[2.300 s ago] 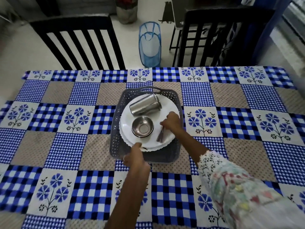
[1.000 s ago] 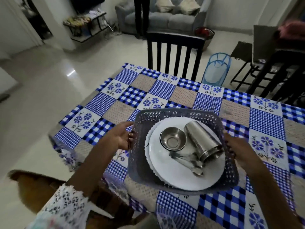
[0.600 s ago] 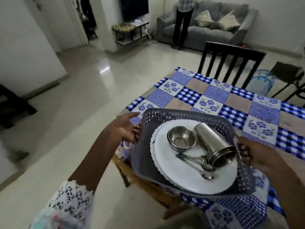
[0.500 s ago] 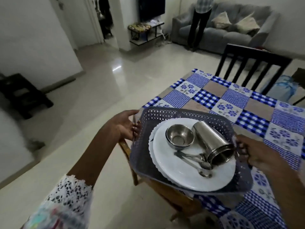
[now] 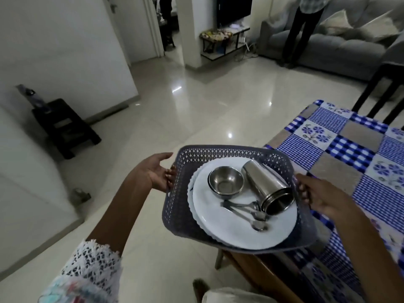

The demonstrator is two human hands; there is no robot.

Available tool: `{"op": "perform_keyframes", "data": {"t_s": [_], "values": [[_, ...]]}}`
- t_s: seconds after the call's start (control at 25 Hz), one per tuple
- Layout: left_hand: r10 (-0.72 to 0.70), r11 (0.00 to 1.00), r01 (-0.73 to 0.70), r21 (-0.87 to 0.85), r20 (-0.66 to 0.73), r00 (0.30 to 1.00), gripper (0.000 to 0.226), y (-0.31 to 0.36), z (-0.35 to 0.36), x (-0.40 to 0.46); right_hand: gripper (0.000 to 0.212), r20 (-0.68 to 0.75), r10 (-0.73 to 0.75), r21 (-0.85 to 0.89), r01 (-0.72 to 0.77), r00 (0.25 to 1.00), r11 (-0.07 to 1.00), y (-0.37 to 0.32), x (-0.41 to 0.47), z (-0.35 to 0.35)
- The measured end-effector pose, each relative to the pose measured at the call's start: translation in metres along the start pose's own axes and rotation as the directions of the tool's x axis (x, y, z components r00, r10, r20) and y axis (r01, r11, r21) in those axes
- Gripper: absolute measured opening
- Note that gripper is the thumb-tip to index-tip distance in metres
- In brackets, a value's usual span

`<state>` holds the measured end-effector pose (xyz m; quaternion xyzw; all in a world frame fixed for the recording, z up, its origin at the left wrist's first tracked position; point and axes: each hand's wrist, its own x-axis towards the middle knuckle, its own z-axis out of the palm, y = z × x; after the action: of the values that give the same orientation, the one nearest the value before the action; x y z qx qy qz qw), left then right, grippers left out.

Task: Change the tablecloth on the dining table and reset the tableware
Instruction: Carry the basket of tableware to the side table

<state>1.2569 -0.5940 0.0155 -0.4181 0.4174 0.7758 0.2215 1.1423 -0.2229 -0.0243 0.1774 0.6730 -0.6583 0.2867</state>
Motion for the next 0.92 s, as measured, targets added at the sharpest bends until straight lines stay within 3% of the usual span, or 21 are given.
{"op": "perform_keyframes", "data": {"t_s": [0.24, 0.52, 0.72, 0.92], "values": [[0.008, 1.0, -0.008, -0.003, -0.049, 0.999, 0.039, 0.138, -0.087, 0.045, 0.031, 0.049, 0.029, -0.012, -0.029, 0.998, 1.0, -0.06, 0.089, 0.14], [-0.044, 0.993, 0.057, 0.107, -0.124, 0.991, 0.04, 0.323, -0.128, 0.152, 0.036, -0.027, 0.059, 0.007, -0.058, 0.998, 0.998, -0.126, 0.226, 0.252], [-0.065, 0.965, 0.091, 0.245, -0.114, 0.991, 0.039, 0.455, -0.098, 0.242, 0.038, -0.152, 0.08, 0.122, -0.062, 0.985, 0.991, -0.179, 0.304, 0.287], [-0.123, 0.91, 0.121, 0.397, -0.021, 0.992, 0.038, 0.559, -0.014, 0.358, 0.034, -0.267, 0.099, 0.213, -0.041, 0.959, 0.976, -0.235, 0.379, 0.265]]}}
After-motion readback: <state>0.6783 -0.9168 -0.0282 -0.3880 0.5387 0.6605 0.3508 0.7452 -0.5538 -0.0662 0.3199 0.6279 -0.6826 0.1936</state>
